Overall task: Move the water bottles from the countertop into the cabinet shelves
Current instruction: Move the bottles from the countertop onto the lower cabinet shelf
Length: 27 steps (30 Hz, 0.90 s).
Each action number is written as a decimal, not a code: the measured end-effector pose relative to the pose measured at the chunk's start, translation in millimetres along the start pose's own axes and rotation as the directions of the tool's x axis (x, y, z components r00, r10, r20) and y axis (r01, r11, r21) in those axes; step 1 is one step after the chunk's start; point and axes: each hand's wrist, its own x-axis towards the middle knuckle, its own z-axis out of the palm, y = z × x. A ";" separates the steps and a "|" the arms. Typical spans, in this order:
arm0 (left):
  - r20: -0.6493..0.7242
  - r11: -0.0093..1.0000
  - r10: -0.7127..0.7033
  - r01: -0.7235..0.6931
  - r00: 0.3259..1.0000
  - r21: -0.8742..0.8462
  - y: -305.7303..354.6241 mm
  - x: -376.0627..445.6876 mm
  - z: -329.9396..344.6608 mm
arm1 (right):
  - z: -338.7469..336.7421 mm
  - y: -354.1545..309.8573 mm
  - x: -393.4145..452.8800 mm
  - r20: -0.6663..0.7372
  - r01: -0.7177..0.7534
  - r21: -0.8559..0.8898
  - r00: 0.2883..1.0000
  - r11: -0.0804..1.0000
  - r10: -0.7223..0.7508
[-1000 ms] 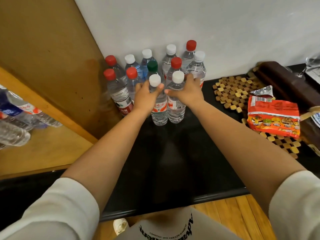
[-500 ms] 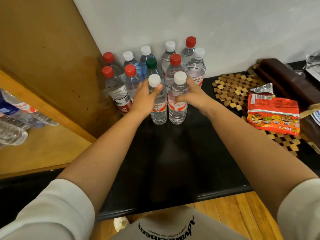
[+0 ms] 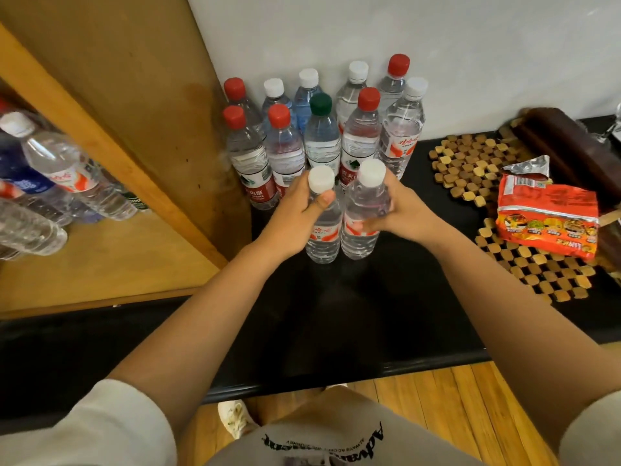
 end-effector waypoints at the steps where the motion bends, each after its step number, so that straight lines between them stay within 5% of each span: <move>1: 0.013 1.000 0.003 -0.003 1.000 0.002 -2.4 -11.0 -1.7 | 5.3 -0.8 -8.6 0.017 -0.010 0.007 1.000 1.000 0.010; 11: 0.117 0.987 -0.027 0.045 0.993 -0.154 -29.4 -132.0 -51.4 | 92.3 -29.6 -73.4 0.121 0.024 -0.018 0.992 1.000 -0.021; 18: -0.067 0.929 -0.161 0.128 0.985 -0.346 -66.9 -190.2 -121.1 | 182.4 -73.3 -61.9 0.124 0.144 -0.077 0.983 0.987 -0.134; 27: -0.340 0.951 -0.141 0.032 0.930 -0.307 -122.2 -201.9 -260.4 | 283.8 -153.3 26.8 0.067 0.113 0.128 0.990 0.985 -0.123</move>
